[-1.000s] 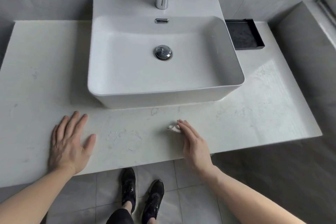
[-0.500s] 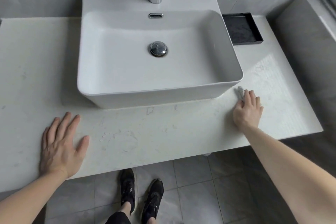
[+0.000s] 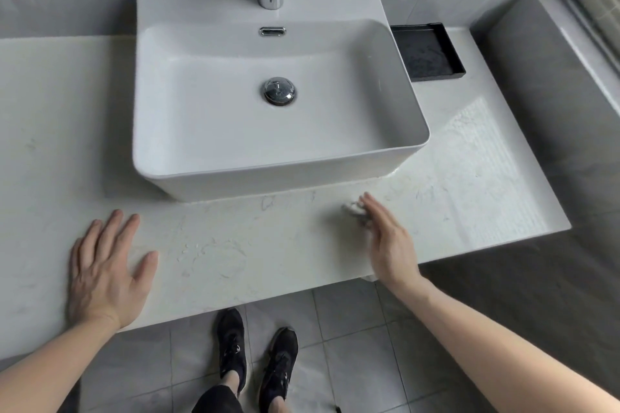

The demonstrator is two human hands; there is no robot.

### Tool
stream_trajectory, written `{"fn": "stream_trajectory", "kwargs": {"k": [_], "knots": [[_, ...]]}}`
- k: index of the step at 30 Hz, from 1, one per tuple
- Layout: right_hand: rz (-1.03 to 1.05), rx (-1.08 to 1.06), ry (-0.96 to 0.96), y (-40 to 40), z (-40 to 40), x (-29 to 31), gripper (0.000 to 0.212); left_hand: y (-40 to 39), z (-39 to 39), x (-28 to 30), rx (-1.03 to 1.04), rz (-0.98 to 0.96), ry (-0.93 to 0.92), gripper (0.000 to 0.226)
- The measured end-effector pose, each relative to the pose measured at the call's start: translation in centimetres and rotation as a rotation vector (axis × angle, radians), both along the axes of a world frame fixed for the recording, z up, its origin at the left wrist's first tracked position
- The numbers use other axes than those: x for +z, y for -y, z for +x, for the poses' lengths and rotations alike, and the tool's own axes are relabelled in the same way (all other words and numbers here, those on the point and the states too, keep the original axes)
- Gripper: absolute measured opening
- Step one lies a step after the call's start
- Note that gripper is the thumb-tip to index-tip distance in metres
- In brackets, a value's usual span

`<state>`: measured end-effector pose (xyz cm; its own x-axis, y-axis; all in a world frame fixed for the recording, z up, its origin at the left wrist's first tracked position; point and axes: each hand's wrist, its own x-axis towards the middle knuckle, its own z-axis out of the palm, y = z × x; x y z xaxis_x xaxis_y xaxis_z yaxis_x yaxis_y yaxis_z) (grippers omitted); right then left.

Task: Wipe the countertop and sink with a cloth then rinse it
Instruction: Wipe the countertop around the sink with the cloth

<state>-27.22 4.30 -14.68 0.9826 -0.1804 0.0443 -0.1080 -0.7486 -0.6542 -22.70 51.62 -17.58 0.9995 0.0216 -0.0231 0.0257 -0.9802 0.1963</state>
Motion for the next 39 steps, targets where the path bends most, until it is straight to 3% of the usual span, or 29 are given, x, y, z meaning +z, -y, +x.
{"fn": "stream_trajectory", "kwargs": {"k": [4, 8, 14, 20, 24, 28, 33, 37, 39], "knots": [[-0.114, -0.283, 0.023, 8.6, 2.3, 1.2, 0.05, 0.0, -0.1, 0.1, 0.003, -0.005, -0.002, 0.073], [-0.201, -0.467, -0.287, 16.1, 2.2, -0.5, 0.05, 0.0, 0.0, 0.1, 0.003, -0.007, 0.003, 0.073], [-0.246, -0.545, -0.316, 10.6, -1.3, -2.7, 0.057, 0.2, 0.0, -0.1, 0.008, -0.019, 0.007, 0.073], [-0.221, -0.255, -0.198, -0.8, -3.9, -2.2, 0.061, 0.5, -0.1, 0.2, 0.02, -0.014, 0.007, 0.073], [-0.168, 0.049, -0.146, -10.2, -4.0, -2.3, 0.085, 0.5, -0.1, 0.4, 0.018, -0.004, 0.003, 0.072], [-0.037, 0.146, -0.116, -13.7, -3.4, -1.9, 0.077, 0.3, -0.2, 0.3, 0.009, -0.012, 0.005, 0.073], [0.175, -0.164, -0.021, -6.2, -2.4, -0.4, 0.082, 0.3, -0.1, 0.4, 0.012, -0.013, 0.008, 0.073], [0.0, -0.436, -0.089, 3.8, -0.7, -0.1, 0.06, 0.4, -0.1, 0.5, 0.012, -0.014, 0.011, 0.073], [-0.091, -0.461, -0.19, 6.8, -0.7, -0.8, 0.052, 0.4, -0.1, 0.5, 0.015, -0.022, 0.012, 0.073]]}}
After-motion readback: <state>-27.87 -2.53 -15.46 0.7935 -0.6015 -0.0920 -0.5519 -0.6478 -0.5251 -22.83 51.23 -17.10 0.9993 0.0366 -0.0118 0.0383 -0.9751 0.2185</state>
